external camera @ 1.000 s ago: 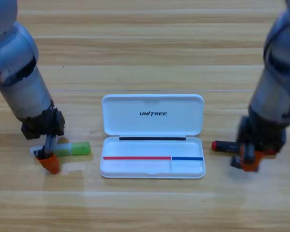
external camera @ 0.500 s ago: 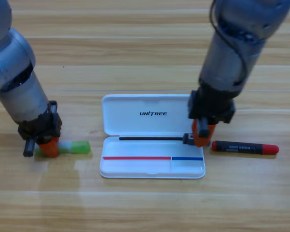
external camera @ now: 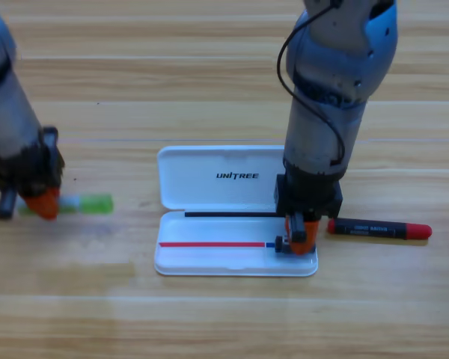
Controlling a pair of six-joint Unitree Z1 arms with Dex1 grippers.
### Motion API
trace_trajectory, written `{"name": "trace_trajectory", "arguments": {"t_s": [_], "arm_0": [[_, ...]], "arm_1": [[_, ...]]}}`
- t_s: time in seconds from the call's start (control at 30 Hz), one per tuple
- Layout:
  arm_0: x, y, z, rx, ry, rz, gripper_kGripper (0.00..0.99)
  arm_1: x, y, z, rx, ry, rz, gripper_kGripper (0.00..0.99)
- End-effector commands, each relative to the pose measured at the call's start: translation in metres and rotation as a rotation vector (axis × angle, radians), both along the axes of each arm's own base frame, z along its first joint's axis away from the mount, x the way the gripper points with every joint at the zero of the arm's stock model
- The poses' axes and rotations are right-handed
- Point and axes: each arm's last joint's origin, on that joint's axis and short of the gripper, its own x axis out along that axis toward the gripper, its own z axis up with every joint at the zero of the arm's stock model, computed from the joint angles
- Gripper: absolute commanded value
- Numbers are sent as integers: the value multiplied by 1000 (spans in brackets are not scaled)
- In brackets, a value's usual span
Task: Clean up eraser and pencils
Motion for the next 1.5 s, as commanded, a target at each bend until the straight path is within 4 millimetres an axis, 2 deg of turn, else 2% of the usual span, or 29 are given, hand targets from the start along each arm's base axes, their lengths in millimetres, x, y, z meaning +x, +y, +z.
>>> {"name": "trace_trajectory", "arguments": {"t_s": [0.03, 0.2, 0.27, 0.33, 0.37, 0.4, 0.53, 0.63, 0.77, 0.87, 0.97, 1.13, 1.3, 1.5], "arm_0": [[-15, -1, 49, -12, -54, -25, 0], [-21, 0, 64, -5, -65, -28, 0], [-21, 0, 64, -1, -64, -29, 0], [-21, 0, 64, 0, -64, -29, 0], [-21, 0, 64, 0, -64, -29, 0], [-21, 0, 64, 0, -64, -27, 0], [-22, -3, 67, -5, -65, -38, 0], [-23, -13, 73, -14, -62, -54, 0], [-27, -44, 80, -46, -20, -102, 0], [-31, -73, 75, -63, 19, -144, 0], [-30, -96, 59, -69, 74, -185, 0], [-19, -118, 28, -62, 147, -213, 0], [-9, -133, 4, -53, 166, -221, 0], [1, -149, -14, -51, 177, -226, 0]], "arm_1": [[-4, 13, -31, -69, 36, 36, 0], [-5, 15, -31, -67, 32, 33, 6], [-5, 16, -30, -66, 27, 33, 324], [-5, 15, -27, -70, 15, 13, 723], [-5, 14, -24, -71, 3, 4, 828], [-5, 13, -20, -67, -7, 0, 865], [-12, 4, 11, -25, -45, -9, 907], [-25, -11, 43, 5, -48, -15, 943], [-52, -43, 82, 43, -48, -29, 977], [-64, -65, 92, 39, -47, -83, 988], [-55, -82, 77, -16, -45, -130, 988], [-20, -96, 29, -72, -60, -153, 985], [16, -96, -9, -90, -88, -117, 983], [41, -92, -33, -106, -110, -103, 980]]}}
